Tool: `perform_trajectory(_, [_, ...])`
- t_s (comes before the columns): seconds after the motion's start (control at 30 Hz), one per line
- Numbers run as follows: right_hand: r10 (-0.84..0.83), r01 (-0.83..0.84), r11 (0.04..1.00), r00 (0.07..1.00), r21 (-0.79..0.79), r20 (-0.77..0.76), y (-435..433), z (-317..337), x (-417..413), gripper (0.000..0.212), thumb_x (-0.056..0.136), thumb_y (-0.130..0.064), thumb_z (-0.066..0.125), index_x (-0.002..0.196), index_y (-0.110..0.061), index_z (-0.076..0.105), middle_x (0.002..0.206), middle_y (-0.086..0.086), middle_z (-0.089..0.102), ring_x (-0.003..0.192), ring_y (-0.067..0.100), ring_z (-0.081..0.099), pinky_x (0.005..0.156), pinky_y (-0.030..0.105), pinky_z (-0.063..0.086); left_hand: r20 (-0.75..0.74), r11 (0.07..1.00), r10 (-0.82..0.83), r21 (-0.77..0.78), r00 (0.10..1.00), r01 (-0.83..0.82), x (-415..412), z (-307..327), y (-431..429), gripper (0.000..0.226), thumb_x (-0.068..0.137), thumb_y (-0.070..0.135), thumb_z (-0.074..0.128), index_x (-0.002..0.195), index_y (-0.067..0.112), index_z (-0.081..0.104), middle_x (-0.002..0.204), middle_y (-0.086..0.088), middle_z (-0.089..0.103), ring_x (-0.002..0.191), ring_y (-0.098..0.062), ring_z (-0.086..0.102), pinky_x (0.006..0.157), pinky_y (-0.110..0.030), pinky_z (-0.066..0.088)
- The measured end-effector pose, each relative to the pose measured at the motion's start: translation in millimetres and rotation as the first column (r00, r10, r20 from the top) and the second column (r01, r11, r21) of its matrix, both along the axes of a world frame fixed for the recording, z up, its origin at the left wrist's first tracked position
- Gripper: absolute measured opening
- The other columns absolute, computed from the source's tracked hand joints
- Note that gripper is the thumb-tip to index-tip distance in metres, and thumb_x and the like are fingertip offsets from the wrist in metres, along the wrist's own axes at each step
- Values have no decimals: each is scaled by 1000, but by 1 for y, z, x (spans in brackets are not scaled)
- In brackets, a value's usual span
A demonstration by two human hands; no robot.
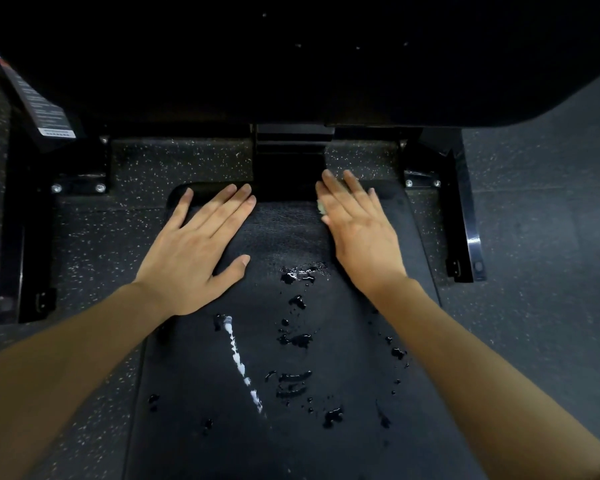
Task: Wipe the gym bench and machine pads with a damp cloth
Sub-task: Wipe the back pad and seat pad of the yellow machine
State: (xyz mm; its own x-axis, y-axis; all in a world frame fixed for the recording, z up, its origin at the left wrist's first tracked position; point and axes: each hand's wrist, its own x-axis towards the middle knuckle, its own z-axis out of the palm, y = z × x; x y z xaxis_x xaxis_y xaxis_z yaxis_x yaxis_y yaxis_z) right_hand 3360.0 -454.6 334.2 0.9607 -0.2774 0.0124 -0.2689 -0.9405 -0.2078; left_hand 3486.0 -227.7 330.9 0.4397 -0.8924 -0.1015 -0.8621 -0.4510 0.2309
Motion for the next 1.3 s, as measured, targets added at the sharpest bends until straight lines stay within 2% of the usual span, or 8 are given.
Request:
perform_trajectory(0.1, [-94, 95, 995, 995, 35, -23, -27, -1, -16, 51, 98, 1, 49, 147, -8, 42, 157, 7, 35, 148, 33, 24, 118, 53, 27, 2, 1000, 0, 0, 1000, 0, 0, 0, 0, 73, 96, 50, 28, 158, 14, 17, 166, 1, 12, 153, -14, 9, 123, -49, 2])
perform_trajectory(0.3, [-272, 265, 950, 962, 164, 16, -21, 5, -17, 42, 103, -3, 44, 145, -2, 44, 157, 10, 33, 149, 33, 19, 119, 44, 30, 2, 1000, 1, -2, 1000, -1, 0, 0, 0, 73, 96, 50, 28, 158, 13, 17, 166, 1, 12, 153, -14, 9, 123, -49, 1])
perform_trajectory(0.37, [-260, 252, 957, 965, 142, 39, -9, 7, -27, 42, 103, -4, 44, 144, -1, 45, 156, 11, 36, 148, 34, 23, 117, 39, 31, 4, 1000, -2, 1, 1000, 2, 0, -1, 0, 73, 96, 50, 28, 158, 13, 17, 166, 1, 12, 153, -14, 9, 123, -50, 2])
perform_trajectory(0.53, [-191, 190, 981, 981, 51, 20, 13, 4, -59, 45, 101, -13, 38, 144, -2, 44, 154, 11, 40, 145, 35, 29, 108, 52, 43, 16, 1000, -6, 10, 1000, 6, 1, -1, 1, 73, 96, 50, 28, 158, 12, 18, 166, 0, 13, 153, -15, 10, 123, -51, 6])
perform_trajectory(0.73, [-226, 225, 964, 974, 142, -6, -20, 1, -38, 44, 102, -6, 41, 146, -4, 43, 156, 9, 37, 148, 33, 23, 113, 53, 36, 6, 1000, -7, 15, 1000, 7, 1, -1, 1, 73, 96, 51, 28, 158, 13, 17, 166, 1, 11, 153, -14, 8, 123, -50, 7])
perform_trajectory(0.93, [-289, 298, 946, 954, 126, -85, -56, 5, -5, 45, 106, -9, 37, 151, -9, 34, 161, 2, 26, 152, 23, 12, 117, 32, 27, -15, 1000, -9, 4, 1000, 9, 2, -1, 1, 72, 97, 49, 28, 159, 15, 15, 166, 3, 11, 153, -12, 7, 123, -50, 8])
perform_trajectory(1.1, [-254, 253, 959, 967, 128, -10, -32, 11, -38, 45, 102, -3, 45, 147, -7, 42, 158, 5, 34, 150, 23, 19, 113, 30, 31, -25, 1000, -1, -4, 1000, 1, 2, -1, 1, 68, 99, 47, 25, 159, 19, 12, 166, 6, 9, 153, -11, 4, 123, -51, 9])
perform_trajectory(1.3, [-153, 151, 982, 988, 115, 11, -3, 12, -84, 45, 101, -12, 38, 145, -3, 44, 154, 9, 40, 146, 30, 27, 108, 51, 43, 0, 1000, -9, -8, 1000, 9, 2, -4, 1, 59, 103, 40, 23, 159, 23, 15, 166, 4, 11, 153, -15, 9, 122, -53, 12])
